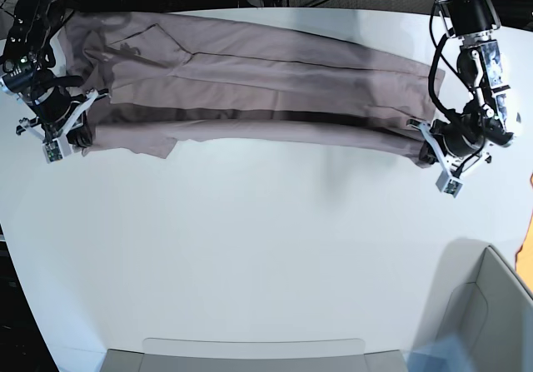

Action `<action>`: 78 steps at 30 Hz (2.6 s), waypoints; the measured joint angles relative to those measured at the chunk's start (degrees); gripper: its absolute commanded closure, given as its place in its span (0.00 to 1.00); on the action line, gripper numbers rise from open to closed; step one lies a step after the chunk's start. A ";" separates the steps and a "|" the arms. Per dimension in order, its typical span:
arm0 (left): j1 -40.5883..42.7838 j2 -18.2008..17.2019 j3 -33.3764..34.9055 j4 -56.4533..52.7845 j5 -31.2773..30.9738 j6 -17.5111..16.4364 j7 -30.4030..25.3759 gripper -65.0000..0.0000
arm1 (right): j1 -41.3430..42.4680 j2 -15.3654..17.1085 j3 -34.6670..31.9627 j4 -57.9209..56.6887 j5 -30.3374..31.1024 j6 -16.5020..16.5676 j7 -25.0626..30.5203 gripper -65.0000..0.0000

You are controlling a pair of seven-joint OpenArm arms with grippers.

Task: Fold the T-shirt properly
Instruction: 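Lift the hem and fold it over onto the collar edge, then release the hem and open both grippers above the folded strip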

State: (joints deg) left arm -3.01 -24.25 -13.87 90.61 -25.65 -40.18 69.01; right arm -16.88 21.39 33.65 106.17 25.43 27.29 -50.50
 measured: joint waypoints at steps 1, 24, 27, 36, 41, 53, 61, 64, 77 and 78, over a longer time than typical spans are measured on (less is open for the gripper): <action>0.70 -0.39 0.11 0.33 0.04 0.07 0.11 1.00 | -1.01 0.02 0.92 0.07 1.14 0.00 -0.17 1.00; 11.02 -1.66 -0.13 10.64 0.07 0.07 2.95 1.00 | -18.34 -1.03 5.99 8.07 4.48 -0.02 0.35 1.00; 12.70 -1.66 -0.13 10.58 0.07 0.07 2.75 1.00 | -19.21 -1.73 5.73 8.07 4.66 -0.04 0.59 1.00; 15.28 -1.64 -0.17 10.54 0.07 0.07 2.58 0.78 | -20.24 -2.05 5.66 7.89 4.59 -0.02 0.33 0.86; 16.35 -1.53 -2.25 10.51 0.00 0.09 1.25 0.77 | -20.28 -1.99 5.66 7.87 4.57 -0.02 0.28 0.62; 14.93 -2.71 -3.93 2.91 -1.40 0.09 0.37 0.78 | -19.74 -1.60 0.94 6.58 4.70 0.00 0.35 0.60; 12.83 -2.93 -3.91 -0.46 -1.66 0.24 -0.09 0.78 | -19.17 -0.76 0.87 5.11 4.42 -0.04 0.33 0.60; 12.35 -3.10 -3.61 -4.59 -2.89 0.24 -1.27 0.78 | -19.17 -0.76 0.90 5.09 4.39 -0.04 0.33 0.60; 13.03 -7.08 9.16 -13.68 -16.28 0.31 -9.90 0.87 | -19.17 -0.61 1.05 5.09 4.37 -0.04 0.26 0.60; 13.14 -7.26 9.92 -13.68 -17.22 0.26 -10.08 0.91 | -19.15 -0.61 1.05 5.09 4.39 -0.04 0.33 0.60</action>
State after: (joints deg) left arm 10.13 -31.51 -3.95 76.93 -42.87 -39.92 58.94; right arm -36.03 20.78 34.70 111.26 29.82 27.24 -50.17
